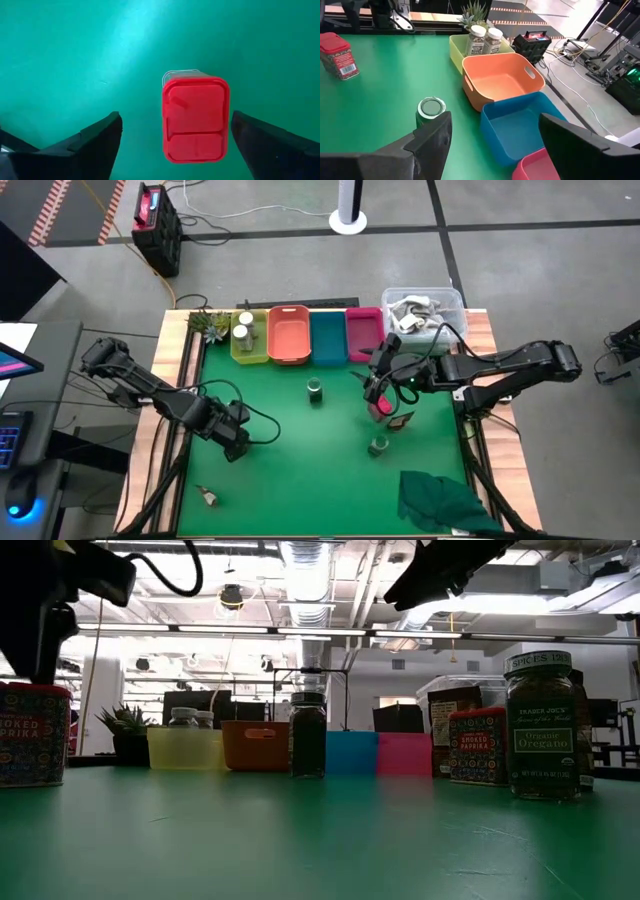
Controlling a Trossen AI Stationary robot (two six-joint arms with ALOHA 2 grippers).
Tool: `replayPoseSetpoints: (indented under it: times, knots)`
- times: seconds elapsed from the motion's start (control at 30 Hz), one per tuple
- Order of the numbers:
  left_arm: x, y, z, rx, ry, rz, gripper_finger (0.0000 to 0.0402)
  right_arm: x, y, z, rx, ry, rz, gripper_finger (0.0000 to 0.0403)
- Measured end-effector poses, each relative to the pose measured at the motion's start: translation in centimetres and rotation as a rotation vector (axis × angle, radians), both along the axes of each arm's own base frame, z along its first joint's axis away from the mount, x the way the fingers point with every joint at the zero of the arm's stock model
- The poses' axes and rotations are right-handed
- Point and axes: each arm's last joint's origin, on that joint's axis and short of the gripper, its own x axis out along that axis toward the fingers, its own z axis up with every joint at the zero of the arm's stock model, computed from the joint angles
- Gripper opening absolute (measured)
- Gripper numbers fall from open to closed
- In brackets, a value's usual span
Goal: Sort spices by type
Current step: Put the left red seasoning bottle into the orange bin
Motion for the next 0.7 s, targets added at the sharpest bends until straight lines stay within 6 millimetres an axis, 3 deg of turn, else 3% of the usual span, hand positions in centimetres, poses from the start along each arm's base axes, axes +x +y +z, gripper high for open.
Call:
replayPoseSetpoints:
  times: [0.23, 0.5, 0.7]
  knots:
    - [0.3, -0.2, 0.0, -0.018, -0.038, -0.005, 0.0382, 0.0, 0.0, 0.0, -0.001, -0.003, 0.0, 0.0326]
    - [0.0, 0.3, -2.3, 0.009, -0.027, 0.018, 0.0383, 0.0, 0.0, 0.0, -0.002, -0.002, 0.002, 0.0326]
    - [-0.1, 0.6, -2.8, 0.029, -0.011, -0.009, 0.0355, 0.0, 0.0, 0.0, -0.002, -0.002, 0.001, 0.0326]
